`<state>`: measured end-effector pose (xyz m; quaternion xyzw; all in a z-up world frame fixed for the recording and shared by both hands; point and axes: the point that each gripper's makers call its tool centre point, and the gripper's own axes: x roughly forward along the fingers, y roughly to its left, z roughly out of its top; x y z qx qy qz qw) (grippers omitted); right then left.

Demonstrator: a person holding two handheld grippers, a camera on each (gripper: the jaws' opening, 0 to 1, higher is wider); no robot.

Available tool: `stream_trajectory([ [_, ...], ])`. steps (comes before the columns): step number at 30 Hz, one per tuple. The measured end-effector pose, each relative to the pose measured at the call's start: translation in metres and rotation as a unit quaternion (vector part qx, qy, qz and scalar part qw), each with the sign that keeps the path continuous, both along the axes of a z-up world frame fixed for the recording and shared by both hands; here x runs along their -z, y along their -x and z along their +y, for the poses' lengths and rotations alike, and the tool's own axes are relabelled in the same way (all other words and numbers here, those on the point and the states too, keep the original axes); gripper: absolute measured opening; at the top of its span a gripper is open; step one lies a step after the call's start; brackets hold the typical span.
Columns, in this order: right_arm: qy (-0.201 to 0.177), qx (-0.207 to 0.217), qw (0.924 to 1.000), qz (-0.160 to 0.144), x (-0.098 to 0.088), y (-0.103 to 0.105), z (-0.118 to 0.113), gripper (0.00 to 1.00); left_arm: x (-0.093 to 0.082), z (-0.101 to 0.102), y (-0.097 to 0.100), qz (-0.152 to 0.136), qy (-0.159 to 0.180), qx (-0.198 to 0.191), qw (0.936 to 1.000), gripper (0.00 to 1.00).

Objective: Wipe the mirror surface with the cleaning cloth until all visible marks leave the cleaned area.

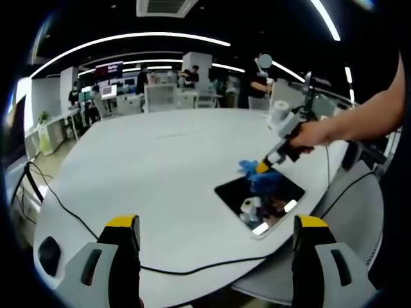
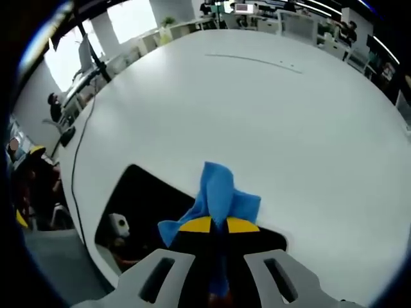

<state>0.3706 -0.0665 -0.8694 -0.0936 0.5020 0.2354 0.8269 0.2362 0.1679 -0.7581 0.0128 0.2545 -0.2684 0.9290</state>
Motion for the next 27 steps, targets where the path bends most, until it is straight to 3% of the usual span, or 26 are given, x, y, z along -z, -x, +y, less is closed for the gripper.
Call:
stream_trajectory([
  [27, -0.007, 0.021, 0.9997, 0.009, 0.000, 0.058, -0.010, 0.01, -0.001, -0.011, 0.000, -0.004, 0.006, 0.015, 0.9999, 1.00],
])
